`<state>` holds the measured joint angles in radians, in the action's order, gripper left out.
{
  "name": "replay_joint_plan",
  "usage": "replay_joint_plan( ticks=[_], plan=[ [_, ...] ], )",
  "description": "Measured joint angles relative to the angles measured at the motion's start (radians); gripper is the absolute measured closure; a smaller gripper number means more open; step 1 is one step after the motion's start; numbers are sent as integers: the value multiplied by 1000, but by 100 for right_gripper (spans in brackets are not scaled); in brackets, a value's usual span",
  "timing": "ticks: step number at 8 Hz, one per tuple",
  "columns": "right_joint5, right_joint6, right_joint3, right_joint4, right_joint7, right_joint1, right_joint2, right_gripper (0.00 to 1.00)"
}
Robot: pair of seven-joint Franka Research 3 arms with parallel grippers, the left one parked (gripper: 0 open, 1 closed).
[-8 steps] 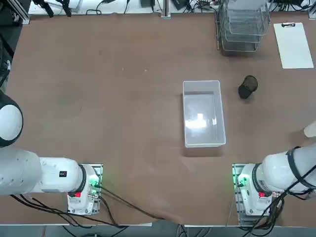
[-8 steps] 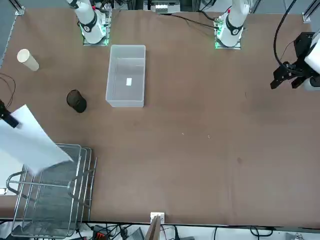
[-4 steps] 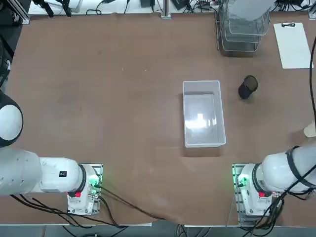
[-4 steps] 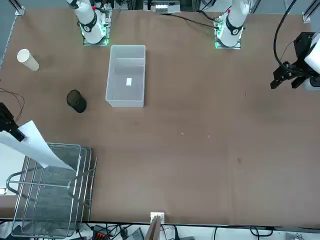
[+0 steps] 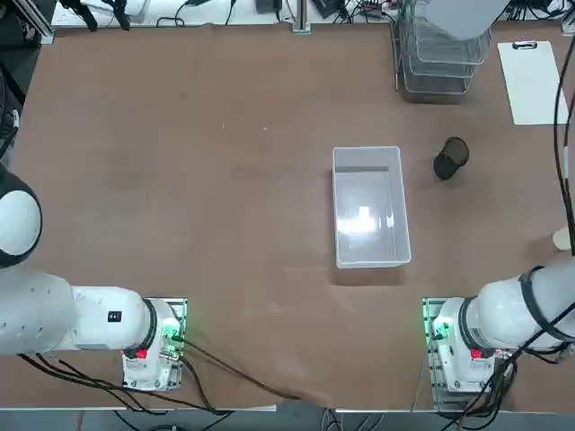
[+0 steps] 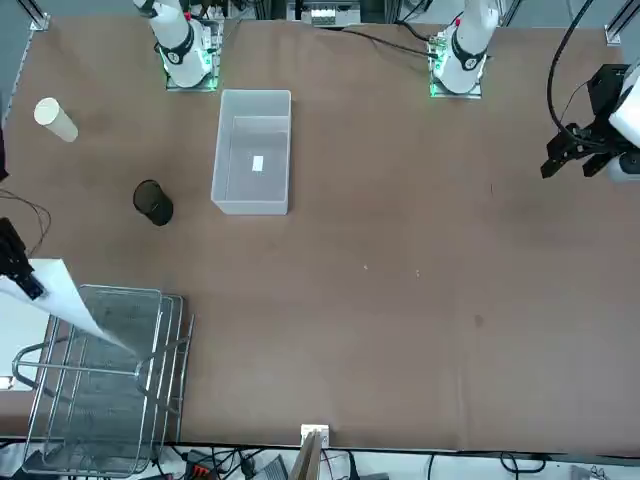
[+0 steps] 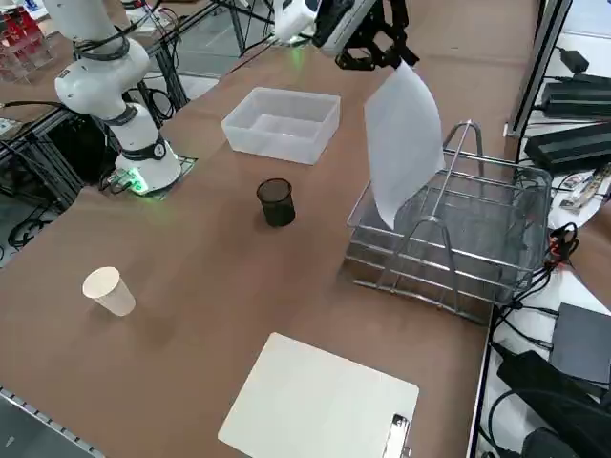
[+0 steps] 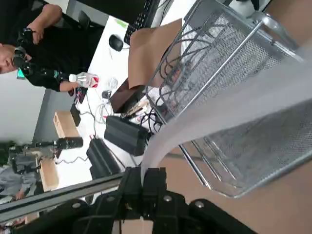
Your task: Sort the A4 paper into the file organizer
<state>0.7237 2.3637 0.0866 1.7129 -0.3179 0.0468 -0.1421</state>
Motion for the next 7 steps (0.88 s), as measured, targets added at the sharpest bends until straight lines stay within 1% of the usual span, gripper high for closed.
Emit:
replay_joint_plan(
  ticks=[1, 3, 4, 5, 6, 7],
  plan=[
    [-29, 26, -1, 5, 2, -14, 1, 98],
    [-142, 34, -1, 1, 3, -18, 13, 98],
    [-172, 34, -1, 1, 6, -20, 19, 98],
    [-182, 34, -1, 11, 14, -23, 24, 98],
    [-183, 47, -2, 42, 28, -27, 28, 98],
    [-184, 101, -4, 100, 49, -39, 30, 98]
  ],
)
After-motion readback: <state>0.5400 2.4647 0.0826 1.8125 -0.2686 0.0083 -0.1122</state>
